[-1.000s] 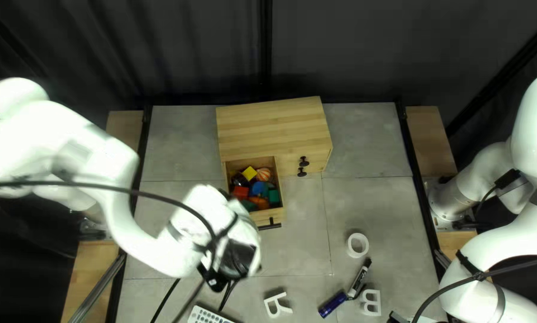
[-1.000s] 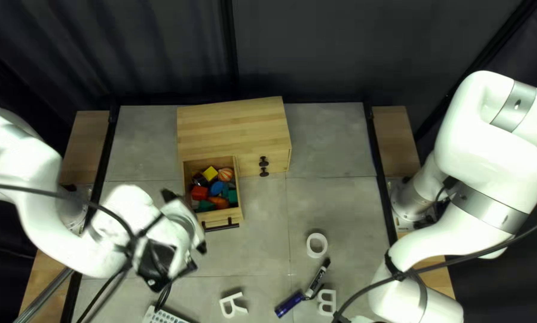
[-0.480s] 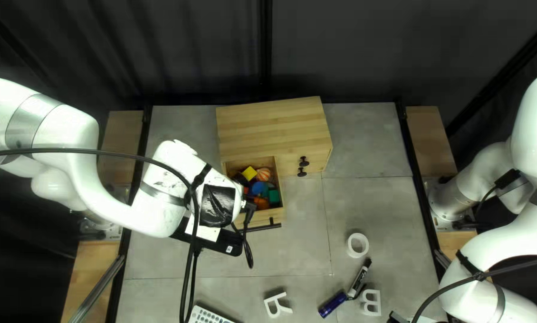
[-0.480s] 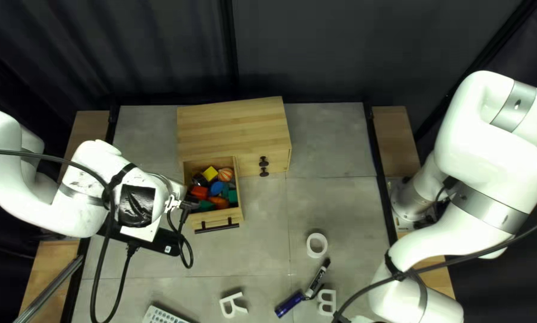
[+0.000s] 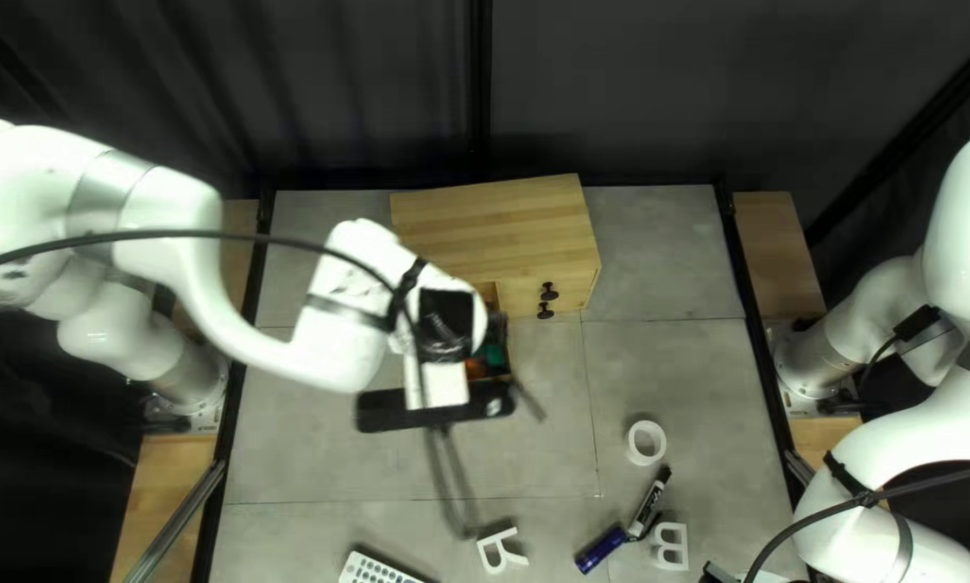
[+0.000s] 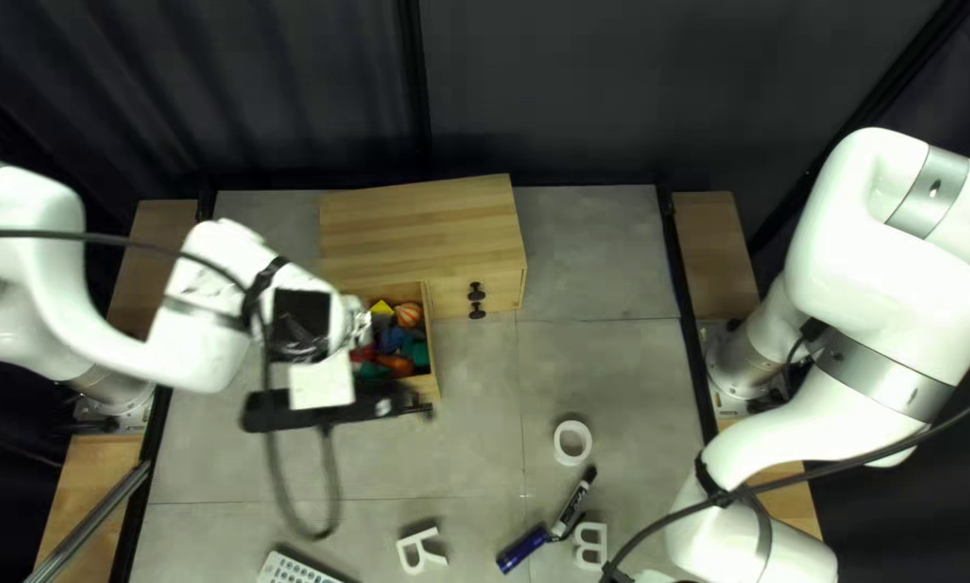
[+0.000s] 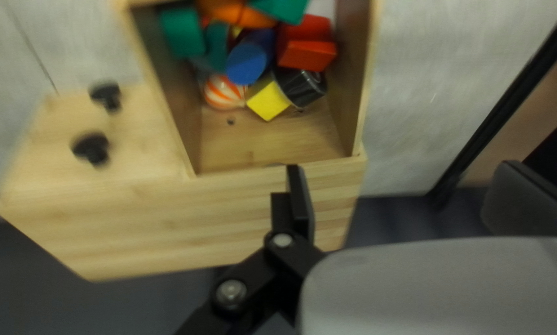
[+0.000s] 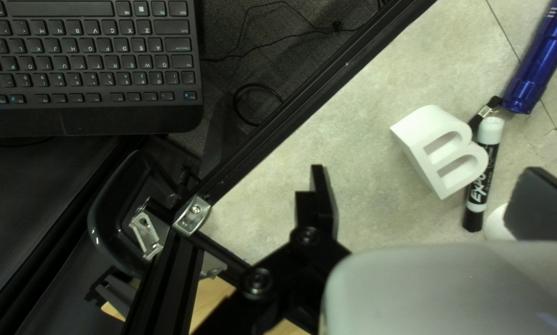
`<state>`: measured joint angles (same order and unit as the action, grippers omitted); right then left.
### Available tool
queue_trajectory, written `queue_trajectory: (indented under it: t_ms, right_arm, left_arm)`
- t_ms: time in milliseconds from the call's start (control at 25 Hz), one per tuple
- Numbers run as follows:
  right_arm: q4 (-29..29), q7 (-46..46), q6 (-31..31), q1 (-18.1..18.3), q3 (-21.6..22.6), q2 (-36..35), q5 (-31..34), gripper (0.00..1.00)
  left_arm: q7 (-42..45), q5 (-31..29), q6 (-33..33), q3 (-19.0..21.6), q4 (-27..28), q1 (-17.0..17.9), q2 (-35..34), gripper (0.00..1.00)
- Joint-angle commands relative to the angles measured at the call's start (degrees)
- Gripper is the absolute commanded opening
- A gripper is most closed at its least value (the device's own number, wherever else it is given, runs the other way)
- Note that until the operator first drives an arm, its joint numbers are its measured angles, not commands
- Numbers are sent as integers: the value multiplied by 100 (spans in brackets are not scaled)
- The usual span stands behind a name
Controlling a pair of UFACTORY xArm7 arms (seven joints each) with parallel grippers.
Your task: Open drawers and place objects into drawer and close
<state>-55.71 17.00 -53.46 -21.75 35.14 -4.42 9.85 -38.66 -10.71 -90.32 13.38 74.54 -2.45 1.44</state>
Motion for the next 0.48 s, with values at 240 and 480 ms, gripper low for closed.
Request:
queue_trajectory:
  t_ms: [240, 480]
  right_arm:
    - [0, 0, 0, 0, 0, 0, 0, 100]
    - [0, 0, 0, 0, 0, 0, 0, 100]
  left_arm:
    - [821, 315, 158, 29, -212, 27, -331, 100]
    - [641, 295, 204, -83, 145, -83, -7, 100]
